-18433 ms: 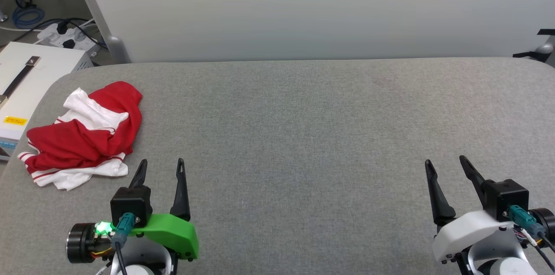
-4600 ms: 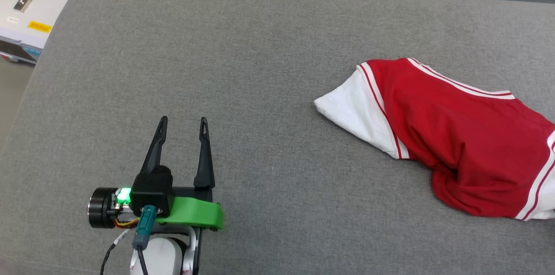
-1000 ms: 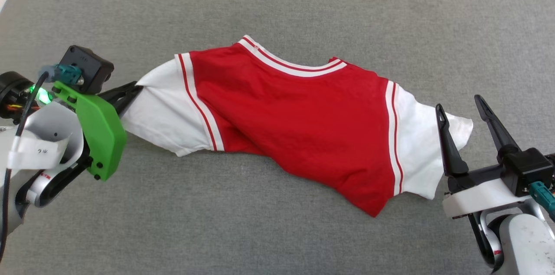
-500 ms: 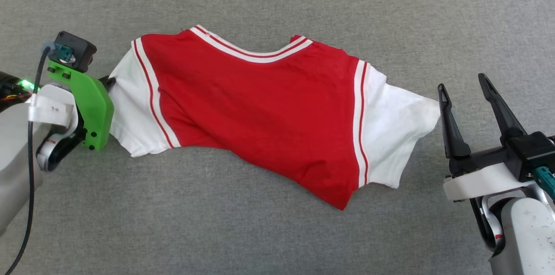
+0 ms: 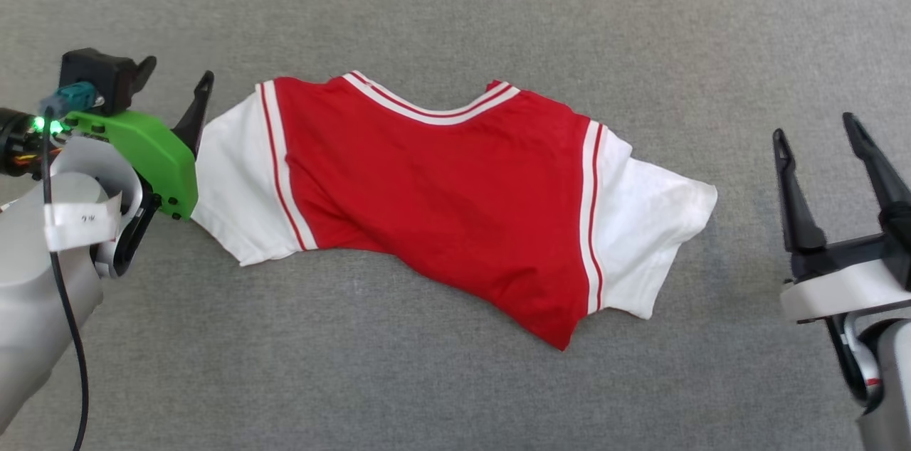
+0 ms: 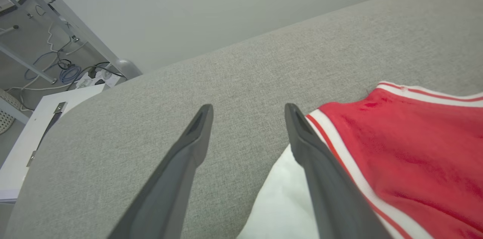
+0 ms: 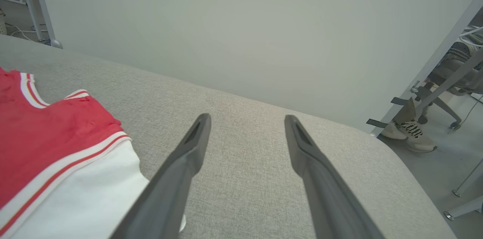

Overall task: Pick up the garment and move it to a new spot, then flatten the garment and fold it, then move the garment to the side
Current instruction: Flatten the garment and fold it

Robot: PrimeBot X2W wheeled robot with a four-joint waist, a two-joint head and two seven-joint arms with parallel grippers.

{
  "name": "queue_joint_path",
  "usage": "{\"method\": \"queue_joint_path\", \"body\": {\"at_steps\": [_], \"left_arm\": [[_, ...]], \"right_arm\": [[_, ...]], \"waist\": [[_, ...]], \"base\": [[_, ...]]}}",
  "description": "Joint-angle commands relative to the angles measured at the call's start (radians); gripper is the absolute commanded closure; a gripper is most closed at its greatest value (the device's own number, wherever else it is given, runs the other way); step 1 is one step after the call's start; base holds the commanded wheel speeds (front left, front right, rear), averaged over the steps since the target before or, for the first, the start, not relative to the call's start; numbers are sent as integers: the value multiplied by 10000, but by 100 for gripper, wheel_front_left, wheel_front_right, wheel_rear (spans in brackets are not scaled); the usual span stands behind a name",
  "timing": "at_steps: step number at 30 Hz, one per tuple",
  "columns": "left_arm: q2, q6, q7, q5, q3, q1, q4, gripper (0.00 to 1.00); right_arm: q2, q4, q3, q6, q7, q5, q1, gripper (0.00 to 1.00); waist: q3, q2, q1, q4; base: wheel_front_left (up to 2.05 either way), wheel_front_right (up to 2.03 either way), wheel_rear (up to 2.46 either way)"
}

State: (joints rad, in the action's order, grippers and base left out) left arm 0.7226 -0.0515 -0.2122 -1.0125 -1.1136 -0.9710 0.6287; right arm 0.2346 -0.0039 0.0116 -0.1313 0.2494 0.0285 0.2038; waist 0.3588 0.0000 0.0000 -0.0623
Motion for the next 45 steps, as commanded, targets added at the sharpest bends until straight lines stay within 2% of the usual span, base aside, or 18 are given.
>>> {"method": "queue_joint_path", "body": {"at_steps": [1,4,10,13,16,17,21,26,35,41,42,43,44,45], "left_arm": [[152,-370,-260,182,228,342,-264,0],[448,-1236,-471,400,823,934,-1209,0],[680,-3278,-492,1948,3061,2930,-4147,0],[506,-4066,-493,2827,4081,4223,-5312,0],[197,-4590,-494,3676,4888,5280,-6138,0],[-305,-4877,-494,4463,5645,6204,-6692,0],[-1018,-4687,-495,5206,6375,7000,-6929,0],[-1861,-4075,-495,5929,7030,7425,-6897,0],[-3034,-3090,-495,7022,7858,7439,-6751,0],[-3521,-2649,-495,7510,8400,7563,-6647,0],[-3577,-2571,-496,7580,8508,7597,-6625,0],[-3614,-2483,-496,7647,8611,7626,-6597,0],[-3639,-2409,-496,7697,8692,7642,-6583,0],[-3663,-2314,-496,7751,8790,7658,-6559,0]], "right_arm": [[262,-133,-7,6,-143,92,50,0],[901,-407,-167,6,-701,374,272,0],[2635,-720,-1119,6,-2863,1554,828,0],[3587,-966,-1895,6,-4359,2542,978,0],[4439,-1126,-2642,6,-5831,3561,1174,0],[5206,-1285,-3436,6,-7469,4692,1365,0],[5684,-1246,-4019,6,-8924,5716,1570,0],[5713,-715,-4495,6,-9649,6211,1746,0],[5298,914,-5618,6,-9631,6209,1890,0],[5110,1632,-6400,6,-9137,6345,1883,0],[5072,1753,-6398,6,-8921,6359,1933,21],[5043,1853,-6377,6,-8688,6341,1999,64],[5041,1914,-6349,6,-8489,6304,2054,100],[5040,1983,-6276,6,-8223,6249,2125,100]], "waist": [[-544,0,0,403],[-819,0,0,618],[-1131,0,0,1062],[-1195,0,0,1238],[-1189,0,0,1409],[-1148,0,0,1578],[-981,0,0,1820],[-678,0,0,2178],[-63,0,0,2622],[30,0,0,2521],[11,0,0,2468],[-31,0,0,2402],[-63,0,0,2355],[-114,0,0,2292]], "base": [[0,0,0],[0,0,0],[0,0,0],[0,0,0],[0,0,0],[0,0,0],[0,0,0],[0,0,0],[0,0,0],[0,0,0],[0,0,0],[0,0,0],[0,0,0],[0,0,0]]}}
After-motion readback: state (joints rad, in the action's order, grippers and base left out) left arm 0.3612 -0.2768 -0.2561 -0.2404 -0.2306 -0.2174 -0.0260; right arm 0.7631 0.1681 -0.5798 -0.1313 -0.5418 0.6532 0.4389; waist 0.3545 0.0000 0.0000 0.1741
